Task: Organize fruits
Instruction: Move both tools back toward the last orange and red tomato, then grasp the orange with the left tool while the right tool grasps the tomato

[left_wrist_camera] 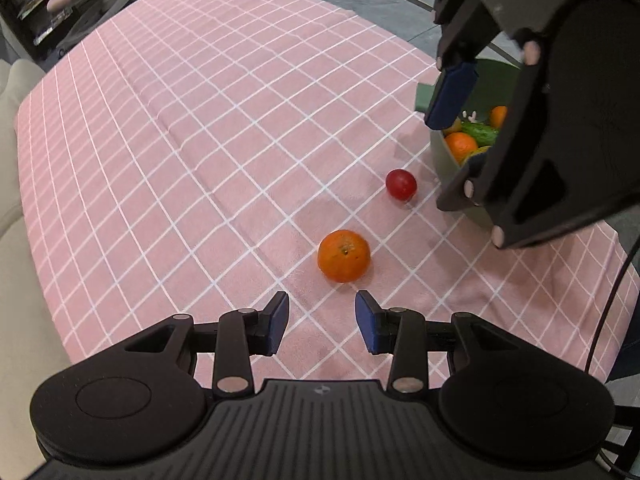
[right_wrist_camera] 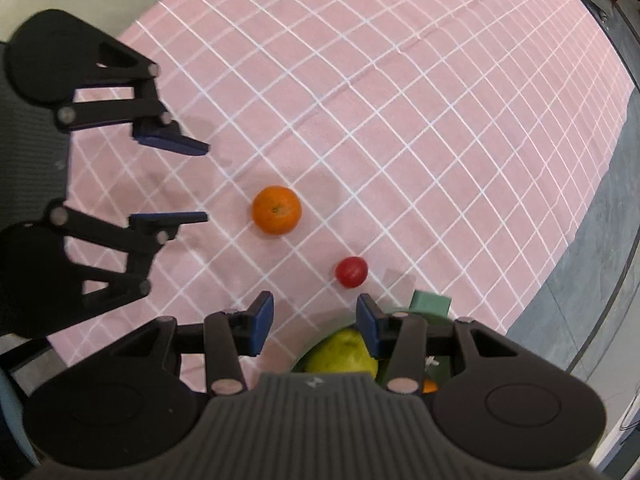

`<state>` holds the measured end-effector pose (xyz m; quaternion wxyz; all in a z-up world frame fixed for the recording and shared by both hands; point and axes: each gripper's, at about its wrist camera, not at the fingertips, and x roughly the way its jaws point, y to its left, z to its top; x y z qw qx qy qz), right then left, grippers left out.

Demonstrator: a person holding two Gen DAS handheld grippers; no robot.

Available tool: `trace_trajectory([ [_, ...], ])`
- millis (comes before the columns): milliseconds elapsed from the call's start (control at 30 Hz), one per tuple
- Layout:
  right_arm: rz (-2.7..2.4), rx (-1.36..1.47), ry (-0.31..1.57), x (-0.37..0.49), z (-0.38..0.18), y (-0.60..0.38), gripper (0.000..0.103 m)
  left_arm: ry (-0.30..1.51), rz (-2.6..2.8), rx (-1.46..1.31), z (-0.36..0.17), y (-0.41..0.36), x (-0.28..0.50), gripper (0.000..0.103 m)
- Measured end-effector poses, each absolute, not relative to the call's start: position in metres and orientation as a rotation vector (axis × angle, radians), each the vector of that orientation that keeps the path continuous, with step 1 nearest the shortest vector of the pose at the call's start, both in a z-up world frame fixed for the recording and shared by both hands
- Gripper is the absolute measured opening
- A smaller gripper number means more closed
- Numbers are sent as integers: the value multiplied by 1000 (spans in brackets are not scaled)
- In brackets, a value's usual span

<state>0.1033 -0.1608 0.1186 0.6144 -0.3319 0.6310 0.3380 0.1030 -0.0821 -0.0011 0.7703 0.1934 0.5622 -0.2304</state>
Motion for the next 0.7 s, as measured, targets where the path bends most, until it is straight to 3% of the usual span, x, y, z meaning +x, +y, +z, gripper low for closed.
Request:
trace_trajectory([
  [633,784,-750,1558,138,37,-168,41,1189,-578,318,-52,-85,129,46],
  [700,786,-739,1565,139,33,-168,41,1172,-587,304,-53,-86,131,52],
])
